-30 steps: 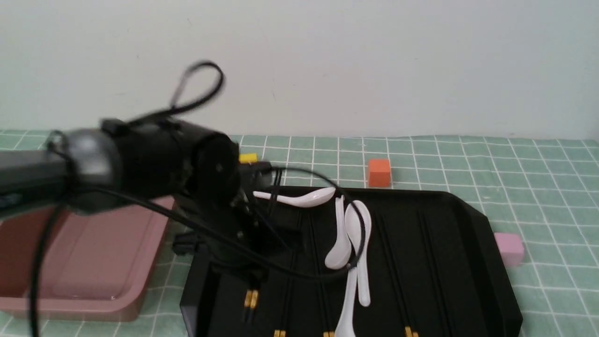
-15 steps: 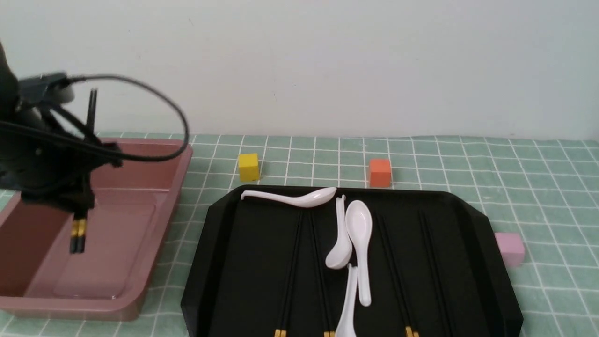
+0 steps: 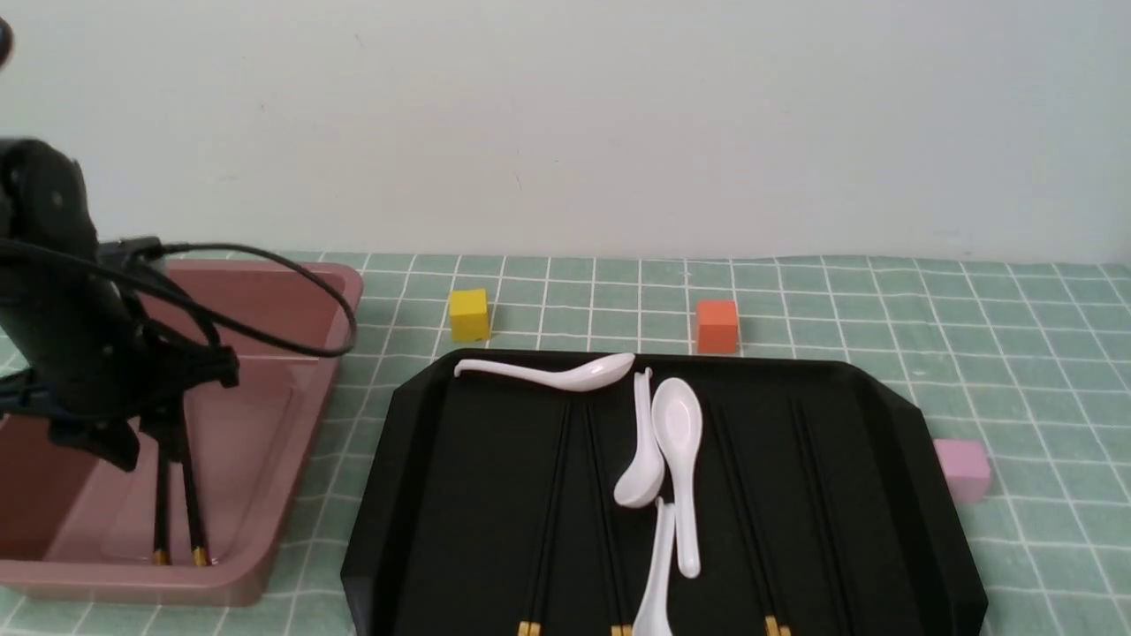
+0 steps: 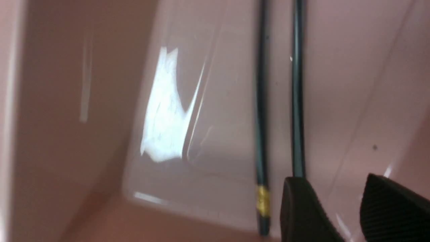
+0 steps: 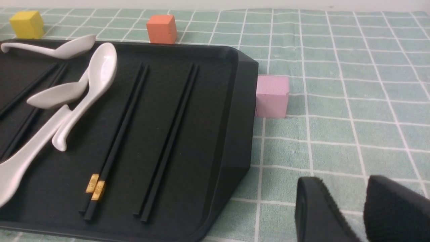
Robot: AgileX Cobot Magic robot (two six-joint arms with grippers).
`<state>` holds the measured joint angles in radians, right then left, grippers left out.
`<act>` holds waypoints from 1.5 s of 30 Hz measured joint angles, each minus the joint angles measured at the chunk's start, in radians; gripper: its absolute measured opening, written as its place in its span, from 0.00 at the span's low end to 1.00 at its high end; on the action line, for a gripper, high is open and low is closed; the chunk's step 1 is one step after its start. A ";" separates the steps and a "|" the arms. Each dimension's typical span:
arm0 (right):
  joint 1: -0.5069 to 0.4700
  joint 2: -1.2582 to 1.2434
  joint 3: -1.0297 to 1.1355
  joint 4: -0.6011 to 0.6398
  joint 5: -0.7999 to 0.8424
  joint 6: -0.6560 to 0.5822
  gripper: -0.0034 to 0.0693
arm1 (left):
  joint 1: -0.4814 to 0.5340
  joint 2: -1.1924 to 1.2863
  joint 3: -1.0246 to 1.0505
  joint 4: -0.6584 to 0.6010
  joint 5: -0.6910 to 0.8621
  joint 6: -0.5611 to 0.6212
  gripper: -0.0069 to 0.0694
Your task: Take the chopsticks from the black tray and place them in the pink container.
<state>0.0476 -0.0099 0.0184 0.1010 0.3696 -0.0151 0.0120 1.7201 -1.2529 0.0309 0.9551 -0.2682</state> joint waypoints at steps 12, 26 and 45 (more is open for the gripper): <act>0.000 0.000 0.000 0.000 0.000 0.000 0.38 | 0.000 -0.581 0.260 -0.145 0.057 0.090 0.07; 0.000 0.000 0.000 0.000 0.000 0.000 0.38 | 0.000 -1.554 0.835 -0.398 -0.569 0.188 0.07; 0.000 -0.001 0.000 0.000 0.000 0.000 0.38 | 0.000 -1.598 0.937 -0.439 -0.670 0.212 0.07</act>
<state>0.0476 -0.0106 0.0184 0.1012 0.3696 -0.0151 0.0120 0.1219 -0.3157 -0.4084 0.2854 -0.0562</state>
